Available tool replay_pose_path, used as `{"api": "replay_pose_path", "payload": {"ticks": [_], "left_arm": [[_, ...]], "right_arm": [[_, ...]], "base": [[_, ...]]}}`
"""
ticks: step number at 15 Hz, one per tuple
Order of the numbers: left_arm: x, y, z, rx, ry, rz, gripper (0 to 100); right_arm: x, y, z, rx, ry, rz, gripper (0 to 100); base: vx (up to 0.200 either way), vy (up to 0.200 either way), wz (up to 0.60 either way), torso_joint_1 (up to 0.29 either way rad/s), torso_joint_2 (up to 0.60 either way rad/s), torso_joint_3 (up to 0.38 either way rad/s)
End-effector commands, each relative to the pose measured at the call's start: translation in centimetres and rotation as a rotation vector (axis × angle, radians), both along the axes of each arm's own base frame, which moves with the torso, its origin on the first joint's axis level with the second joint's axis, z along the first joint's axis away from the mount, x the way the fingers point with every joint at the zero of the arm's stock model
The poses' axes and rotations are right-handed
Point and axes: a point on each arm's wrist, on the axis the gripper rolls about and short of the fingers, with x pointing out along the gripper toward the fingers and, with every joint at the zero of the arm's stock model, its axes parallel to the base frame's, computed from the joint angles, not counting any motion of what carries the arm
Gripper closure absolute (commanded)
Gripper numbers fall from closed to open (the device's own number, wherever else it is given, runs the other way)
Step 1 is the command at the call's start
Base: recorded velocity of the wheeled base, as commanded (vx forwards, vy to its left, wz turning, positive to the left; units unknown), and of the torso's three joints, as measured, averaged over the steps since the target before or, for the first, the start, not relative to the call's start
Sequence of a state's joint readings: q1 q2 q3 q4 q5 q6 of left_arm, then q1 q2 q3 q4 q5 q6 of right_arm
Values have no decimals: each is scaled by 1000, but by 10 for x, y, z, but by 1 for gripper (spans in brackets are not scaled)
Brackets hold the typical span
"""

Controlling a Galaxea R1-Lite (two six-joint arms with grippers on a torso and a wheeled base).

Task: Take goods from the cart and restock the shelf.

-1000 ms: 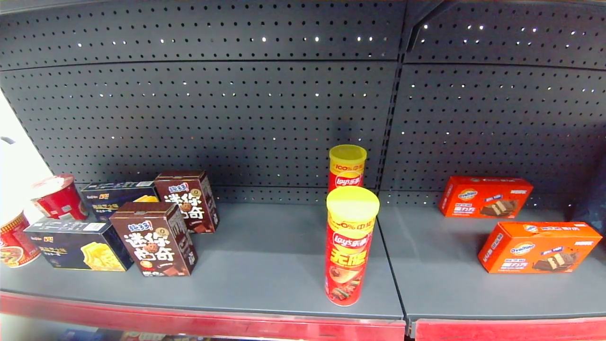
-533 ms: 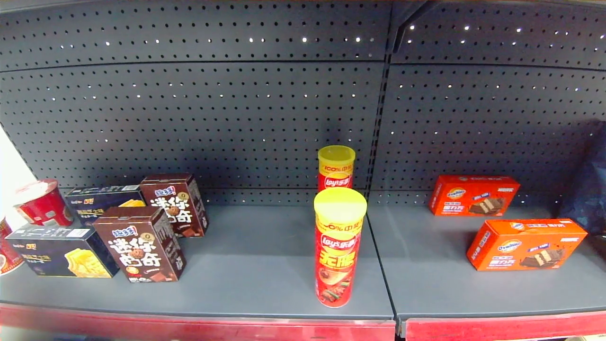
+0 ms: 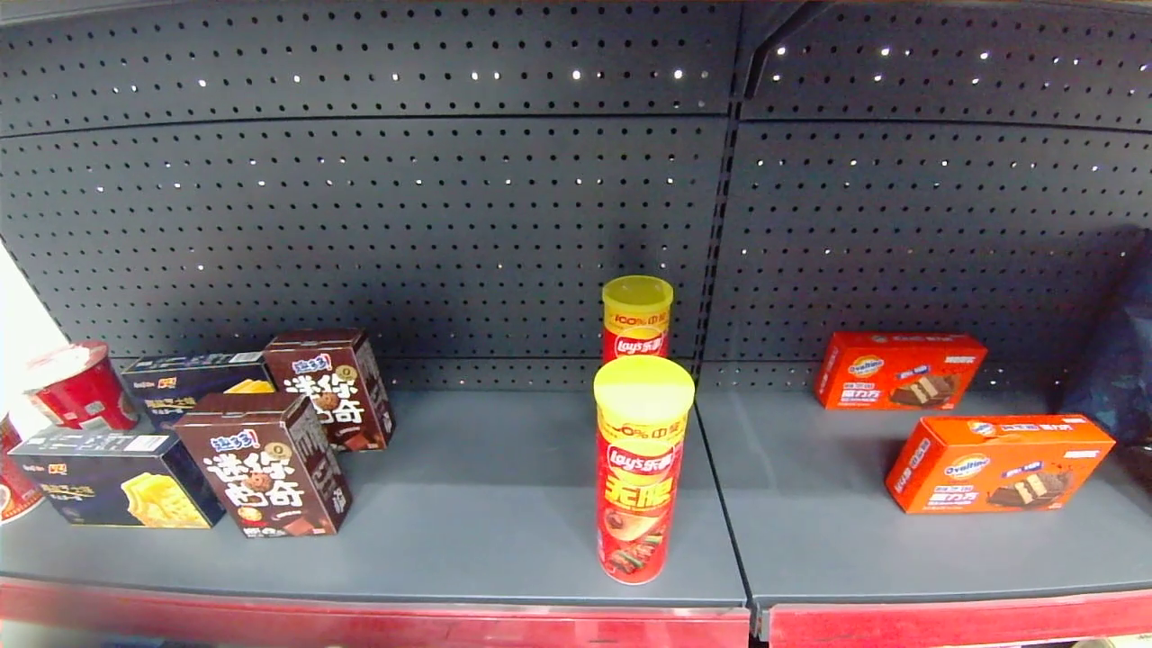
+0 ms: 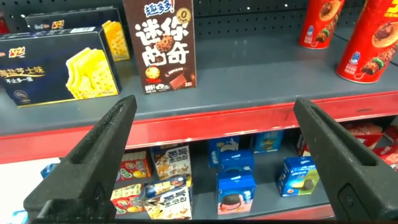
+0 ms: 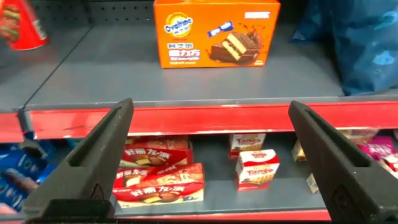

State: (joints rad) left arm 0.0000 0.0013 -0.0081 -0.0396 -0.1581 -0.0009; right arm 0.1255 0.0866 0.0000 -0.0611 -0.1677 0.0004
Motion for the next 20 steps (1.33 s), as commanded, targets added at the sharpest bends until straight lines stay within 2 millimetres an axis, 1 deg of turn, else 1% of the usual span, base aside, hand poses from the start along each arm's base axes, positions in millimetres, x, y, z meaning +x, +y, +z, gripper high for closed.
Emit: {"api": "replay_pose_path", "payload": {"ticks": [1, 6, 9, 10, 11, 12, 13, 15, 16, 18, 19, 20], "left_arm": [[0, 0, 0, 1, -1, 0, 0], [0, 0, 0, -4, -1, 0, 0], [0, 0, 0, 33, -5, -11, 0], [-3, -1, 12, 74, -49, -38, 0], [-5, -2, 46, 115, -97, -76, 0], [16, -4, 102, 180, -54, -171, 0], [27, -5, 121, 184, -33, -246, 0], [48, -9, 123, 168, 52, -415, 0], [62, -13, 121, 148, 115, -571, 0], [86, -18, 117, 131, 214, -649, 0], [105, -26, 117, 128, 272, -708, 0], [118, -31, 114, 125, 327, -739, 0]], "right_arm": [[0, 0, 0, -1, 5, 16, 0], [0, 1, 0, 1, 7, 31, 0], [0, 1, 0, 14, 7, 52, 0], [0, 2, 0, 14, 7, 66, 0], [0, 2, 0, 15, 7, 71, 0], [0, 2, 0, 15, 8, 86, 0], [0, 2, 1, 14, 9, 92, 0], [0, 3, 1, 14, 12, 115, 0], [0, 3, 0, 14, 13, 115, 0], [0, 2, 0, 14, 15, 111, 0], [0, 2, 1, 14, 13, 111, 0], [0, 2, 0, 13, 18, 111, 0]], "base": [[0, 0, 0, 0, 0, 0], [0, 0, 0, 0, 0, 0], [0, 0, 0, 0, 0, 0], [0, 0, 0, 0, 0, 0], [0, 0, 0, 0, 0, 0], [0, 0, 0, 0, 0, 0], [0, 0, 0, 0, 0, 0], [0, 0, 0, 0, 0, 0], [0, 0, 0, 0, 0, 0], [0, 0, 0, 0, 0, 0], [0, 0, 0, 0, 0, 0], [0, 0, 0, 0, 0, 0]]}}
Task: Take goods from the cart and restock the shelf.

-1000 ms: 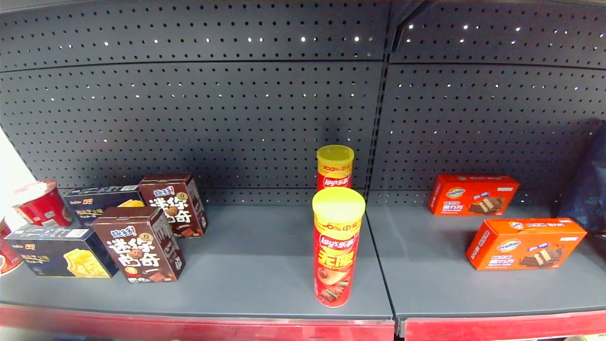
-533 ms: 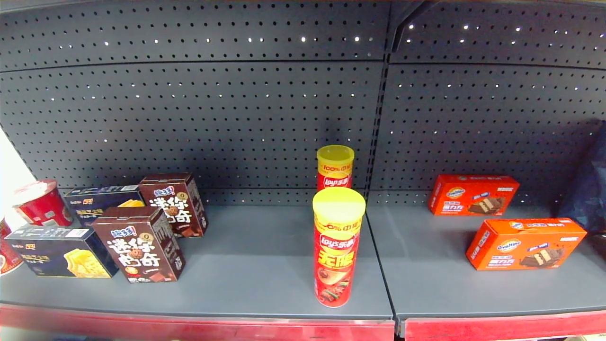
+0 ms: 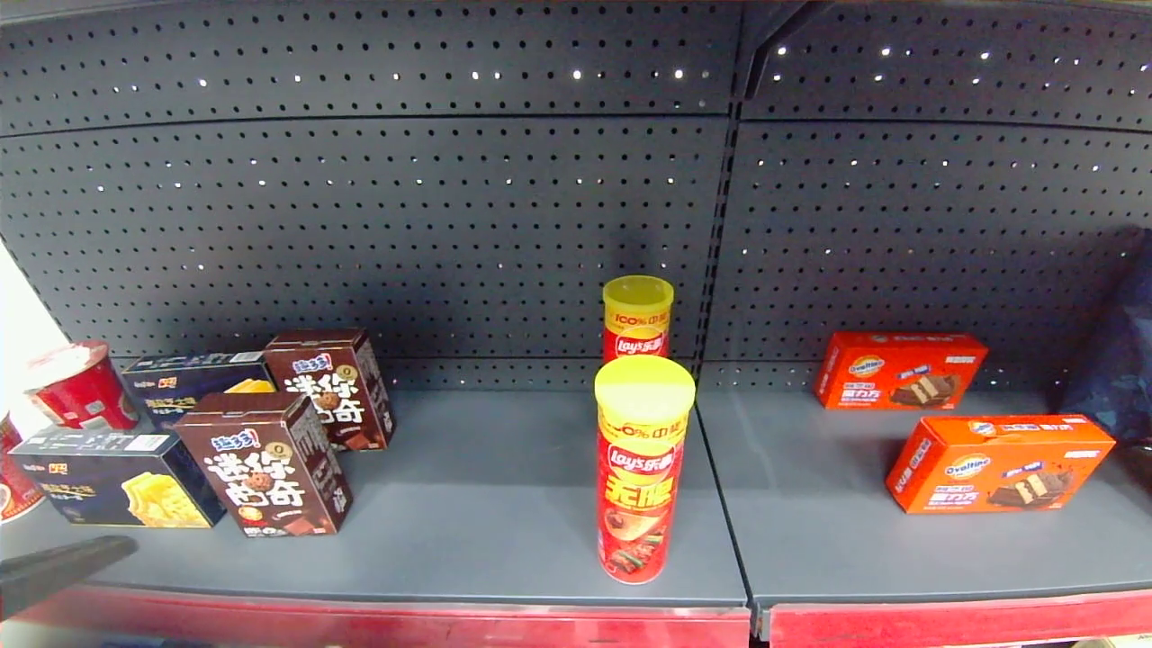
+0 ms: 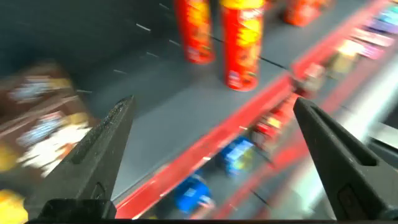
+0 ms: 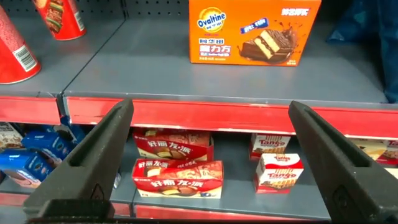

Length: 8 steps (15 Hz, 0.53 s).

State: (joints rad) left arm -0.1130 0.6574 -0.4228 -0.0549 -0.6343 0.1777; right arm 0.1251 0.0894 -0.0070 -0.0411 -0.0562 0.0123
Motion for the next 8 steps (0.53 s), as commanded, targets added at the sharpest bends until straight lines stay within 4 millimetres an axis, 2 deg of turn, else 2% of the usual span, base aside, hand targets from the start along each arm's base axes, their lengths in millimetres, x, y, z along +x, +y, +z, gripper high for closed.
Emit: {"api": "replay_pose_path", "payload": {"ticks": [1, 2, 5, 8], "left_arm": [[63, -22, -6, 39, 235, -155, 0], [72, -26, -10, 49, 266, -169, 0], [115, -58, -30, 122, 310, -171, 0], [142, -78, -46, 170, 328, -141, 0]], "right_arm": [[0, 0, 1, 0, 0, 0, 0], [0, 0, 1, 0, 2, -1, 0], [0, 0, 1, -1, 0, -18, 0], [0, -1, 0, -2, 1, -35, 0]], "base": [[0, 0, 0, 0, 0, 0], [0, 0, 0, 0, 0, 0], [0, 0, 0, 0, 0, 0], [0, 0, 0, 0, 0, 0]]}}
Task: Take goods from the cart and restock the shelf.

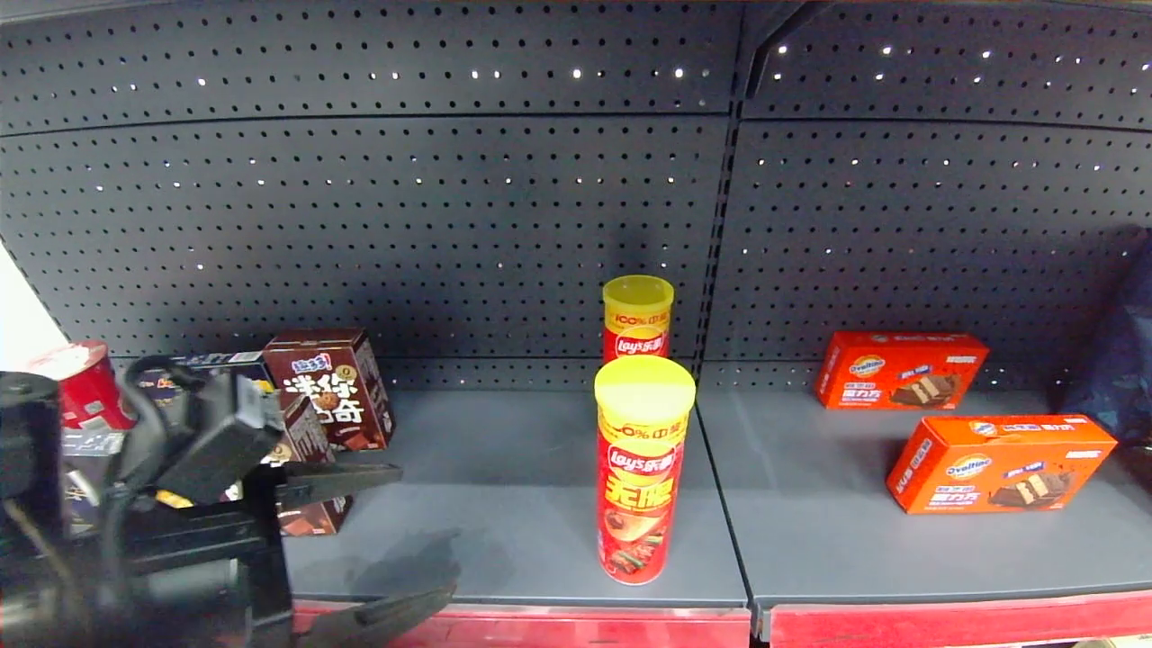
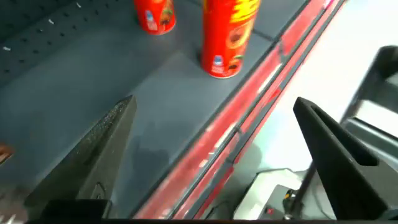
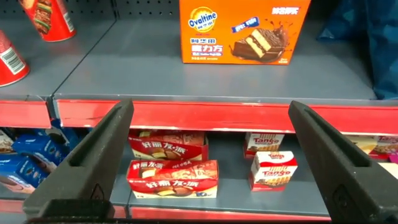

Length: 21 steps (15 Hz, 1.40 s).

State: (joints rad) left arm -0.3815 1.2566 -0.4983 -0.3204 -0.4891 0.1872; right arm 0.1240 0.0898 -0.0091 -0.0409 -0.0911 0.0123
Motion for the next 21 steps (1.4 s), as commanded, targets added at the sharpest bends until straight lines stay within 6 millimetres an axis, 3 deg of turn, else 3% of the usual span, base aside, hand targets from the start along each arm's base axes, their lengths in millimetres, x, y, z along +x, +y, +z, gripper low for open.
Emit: {"api": "replay_pose_path", "payload": {"ticks": [1, 7, 14, 17, 21], "left_arm": [[41, -28, -36, 123, 106, 62, 0], [88, -70, -41, 219, 54, 190, 0], [94, -92, -44, 189, 86, 195, 0], [109, -105, -41, 167, 70, 218, 0], [106, -110, -40, 165, 67, 200, 0]], "right_arm": [[0, 0, 0, -1, 3, -13, 0], [0, -1, 0, -3, 1, -34, 0], [0, -1, 0, -6, 1, -34, 0], [0, -1, 0, -6, 0, -34, 0], [0, -1, 0, -6, 0, -36, 0]], "base": [[0, 0, 0, 0, 0, 0], [0, 0, 0, 0, 0, 0], [0, 0, 0, 0, 0, 0], [0, 0, 0, 0, 0, 0], [0, 0, 0, 0, 0, 0]]}}
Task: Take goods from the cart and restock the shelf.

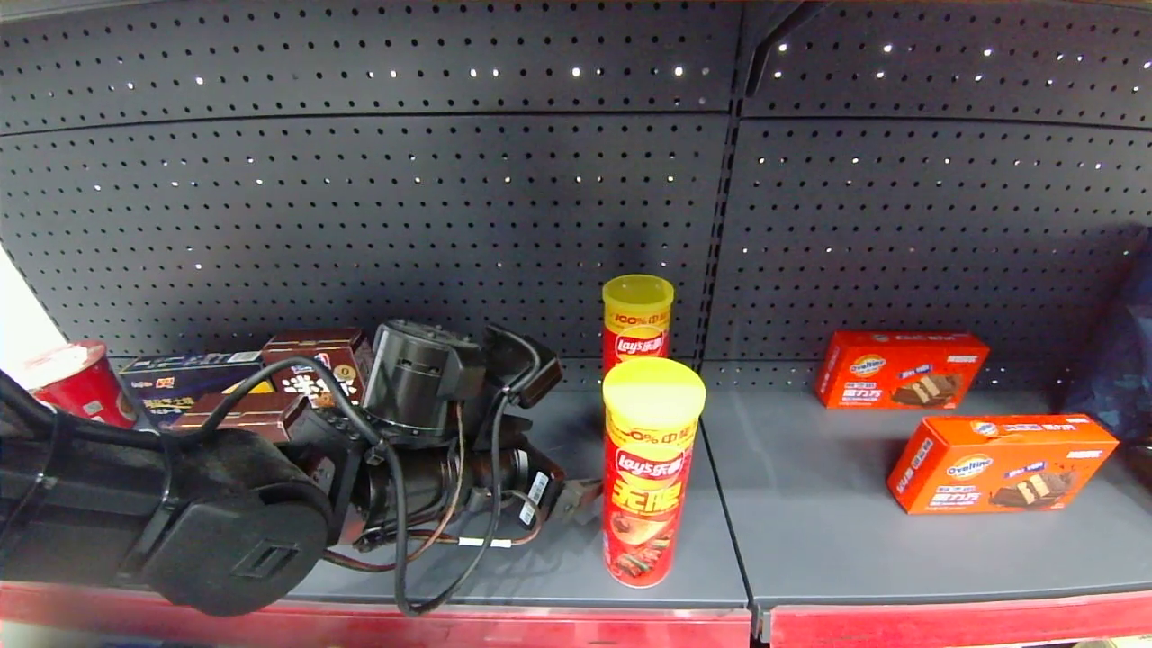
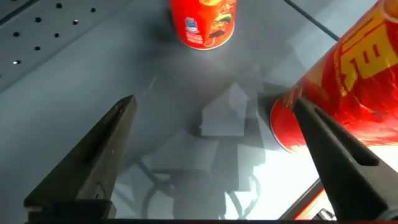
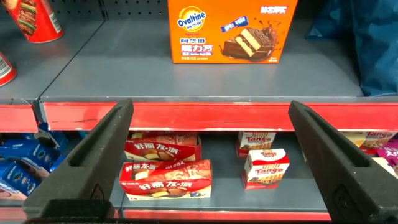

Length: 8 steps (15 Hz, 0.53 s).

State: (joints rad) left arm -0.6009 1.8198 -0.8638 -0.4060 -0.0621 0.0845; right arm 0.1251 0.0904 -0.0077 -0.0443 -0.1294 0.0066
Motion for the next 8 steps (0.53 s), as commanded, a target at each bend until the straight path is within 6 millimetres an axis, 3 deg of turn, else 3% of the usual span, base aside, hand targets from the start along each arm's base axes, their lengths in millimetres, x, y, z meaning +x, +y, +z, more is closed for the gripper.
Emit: {"api": "replay_pose_path", "payload": {"ticks": [1, 8], "left_arm": [[0, -2, 0, -1, 0, -6, 0], [-5, 4, -9, 34, 22, 23, 0]], "right_arm": [[0, 0, 0, -1, 1, 0, 0], [0, 0, 0, -1, 3, 0, 0]], "base": [[0, 0, 0, 0, 0, 0], [0, 0, 0, 0, 0, 0]]}}
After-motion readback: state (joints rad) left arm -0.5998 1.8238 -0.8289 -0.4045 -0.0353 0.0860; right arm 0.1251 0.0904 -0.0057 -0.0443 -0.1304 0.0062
